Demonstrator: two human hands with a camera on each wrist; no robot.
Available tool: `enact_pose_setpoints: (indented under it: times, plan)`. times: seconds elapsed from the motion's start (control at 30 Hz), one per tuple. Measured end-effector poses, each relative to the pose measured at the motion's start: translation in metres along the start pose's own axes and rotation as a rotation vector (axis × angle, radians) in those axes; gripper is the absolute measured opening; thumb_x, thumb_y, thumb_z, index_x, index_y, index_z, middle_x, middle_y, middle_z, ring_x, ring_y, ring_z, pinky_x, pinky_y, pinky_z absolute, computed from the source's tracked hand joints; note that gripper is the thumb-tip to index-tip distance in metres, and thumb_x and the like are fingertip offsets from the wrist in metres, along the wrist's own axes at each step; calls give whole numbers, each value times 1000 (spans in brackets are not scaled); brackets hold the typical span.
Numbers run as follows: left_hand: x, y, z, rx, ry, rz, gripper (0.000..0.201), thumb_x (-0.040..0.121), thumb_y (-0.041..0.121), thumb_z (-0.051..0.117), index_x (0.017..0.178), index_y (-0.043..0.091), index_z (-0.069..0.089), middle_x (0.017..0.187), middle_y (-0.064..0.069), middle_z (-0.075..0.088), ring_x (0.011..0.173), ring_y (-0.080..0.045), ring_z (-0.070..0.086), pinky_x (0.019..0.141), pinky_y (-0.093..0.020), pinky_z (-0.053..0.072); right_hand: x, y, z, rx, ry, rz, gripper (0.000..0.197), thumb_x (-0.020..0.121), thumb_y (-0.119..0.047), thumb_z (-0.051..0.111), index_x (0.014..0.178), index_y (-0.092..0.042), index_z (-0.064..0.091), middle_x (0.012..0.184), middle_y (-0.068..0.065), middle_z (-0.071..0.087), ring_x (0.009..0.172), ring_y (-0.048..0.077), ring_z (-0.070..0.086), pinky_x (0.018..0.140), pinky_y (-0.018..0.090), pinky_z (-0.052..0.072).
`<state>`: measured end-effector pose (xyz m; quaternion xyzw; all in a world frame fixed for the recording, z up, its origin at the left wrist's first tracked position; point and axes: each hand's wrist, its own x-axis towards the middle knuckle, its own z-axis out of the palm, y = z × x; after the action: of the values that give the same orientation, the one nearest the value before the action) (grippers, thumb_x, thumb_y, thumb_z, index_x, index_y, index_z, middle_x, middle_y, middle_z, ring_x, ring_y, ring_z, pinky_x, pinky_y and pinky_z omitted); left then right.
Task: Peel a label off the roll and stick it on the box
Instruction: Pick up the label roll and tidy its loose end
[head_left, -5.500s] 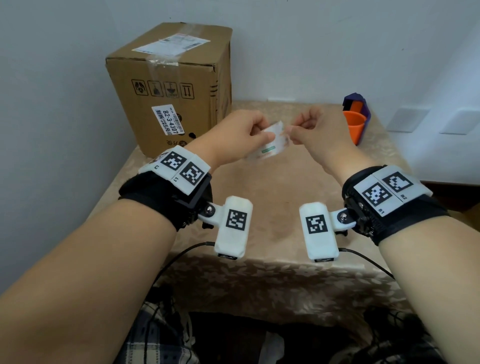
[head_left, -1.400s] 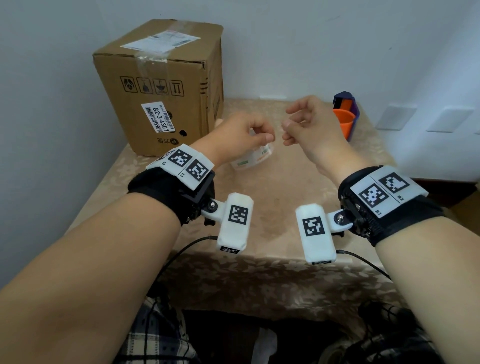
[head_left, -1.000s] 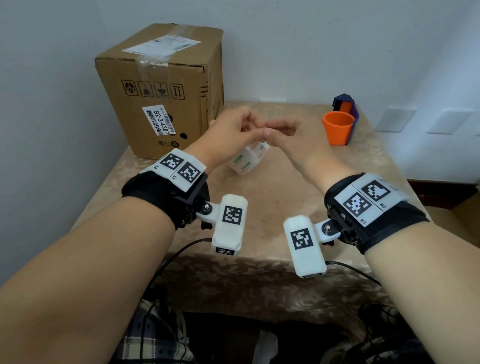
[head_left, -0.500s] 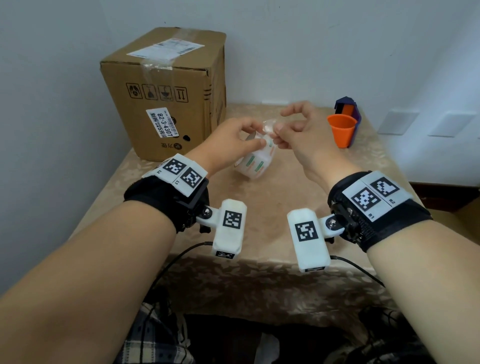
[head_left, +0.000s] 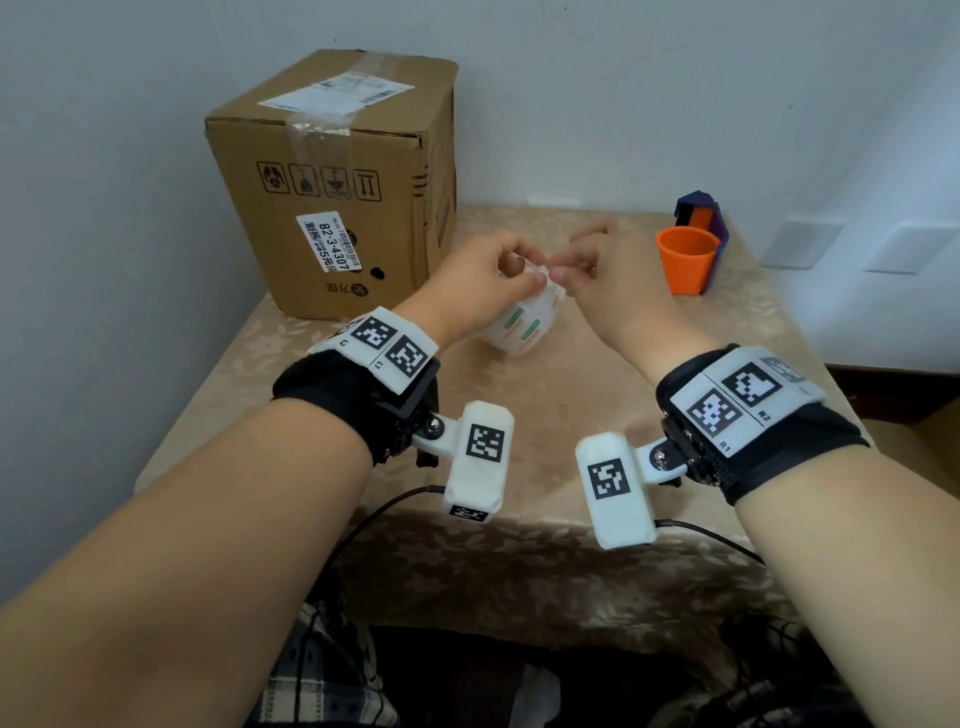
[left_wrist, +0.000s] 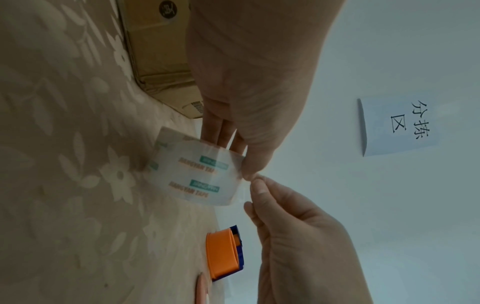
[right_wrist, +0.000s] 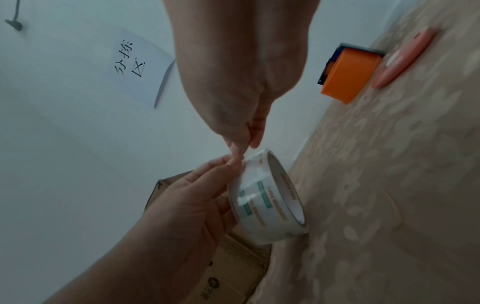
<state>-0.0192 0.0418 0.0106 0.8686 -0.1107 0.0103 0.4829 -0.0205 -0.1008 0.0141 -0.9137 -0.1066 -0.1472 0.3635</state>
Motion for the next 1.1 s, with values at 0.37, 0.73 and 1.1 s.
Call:
enact_pose_setpoints:
  times: [0.37,0.73,1.1]
  plan:
    - [-6,6,4,-20,-112,-67,58,87,19,64,138,14,38,127,-7,62,111,-22,62,96,-41,50,-8,3,-7,262,-33,182,23,91,-13,58,110,-3,67,93,12,67,73,16,57,85,36,51]
    - [32,27,9,498,-49,101,39,90,20,58,127,9,51,121,-10,65,107,-25,61,86,-28,45,19,33,-29,152,44,240,21,90,-23,60,105,-11,69,87,-3,65,80,11,56,74,23,42]
    - [125,-4,11,919,-143,120,14,87,1,51,99,0,58,106,-19,62,100,-35,60,81,-38,46,66,78,-29,-54,-80,242,21,92,-12,50,101,-10,68,99,7,70,92,19,60,77,26,45]
